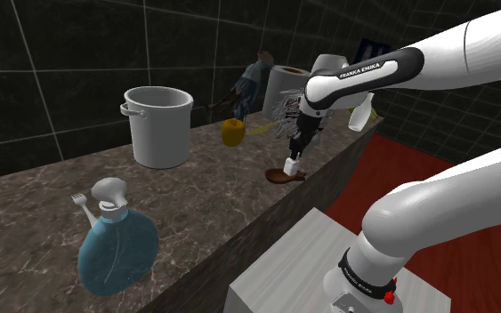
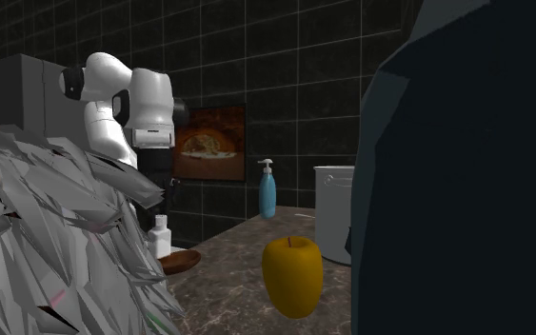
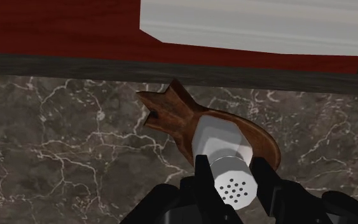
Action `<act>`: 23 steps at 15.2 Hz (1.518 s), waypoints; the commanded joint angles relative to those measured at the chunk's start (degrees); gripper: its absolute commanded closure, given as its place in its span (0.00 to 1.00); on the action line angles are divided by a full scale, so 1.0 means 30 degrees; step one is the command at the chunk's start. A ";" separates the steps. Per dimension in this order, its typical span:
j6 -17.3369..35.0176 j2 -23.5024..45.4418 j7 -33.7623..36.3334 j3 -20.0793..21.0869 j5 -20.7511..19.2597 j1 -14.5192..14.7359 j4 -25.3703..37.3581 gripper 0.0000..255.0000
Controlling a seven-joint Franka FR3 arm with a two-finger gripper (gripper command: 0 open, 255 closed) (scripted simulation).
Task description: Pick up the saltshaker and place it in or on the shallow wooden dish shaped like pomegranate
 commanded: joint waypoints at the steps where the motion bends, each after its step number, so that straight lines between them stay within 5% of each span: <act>1: 0.0474 0.0200 -0.0030 -0.0054 -0.0017 -0.0006 -0.0261 1.00; 8: 0.0474 0.0200 -0.0030 -0.0054 -0.0017 -0.0006 -0.0261 1.00; 9: 0.0474 0.0201 -0.0030 -0.0054 -0.0017 -0.0006 -0.0260 0.00; 14: 0.0474 0.0200 -0.0030 -0.0054 -0.0017 -0.0006 -0.0261 0.00; 18: -0.2332 -0.0923 0.0015 0.0179 0.0040 -0.0023 0.1426 0.00; 23: -0.2332 -0.0923 0.0014 0.0180 0.0041 -0.0025 0.1426 0.00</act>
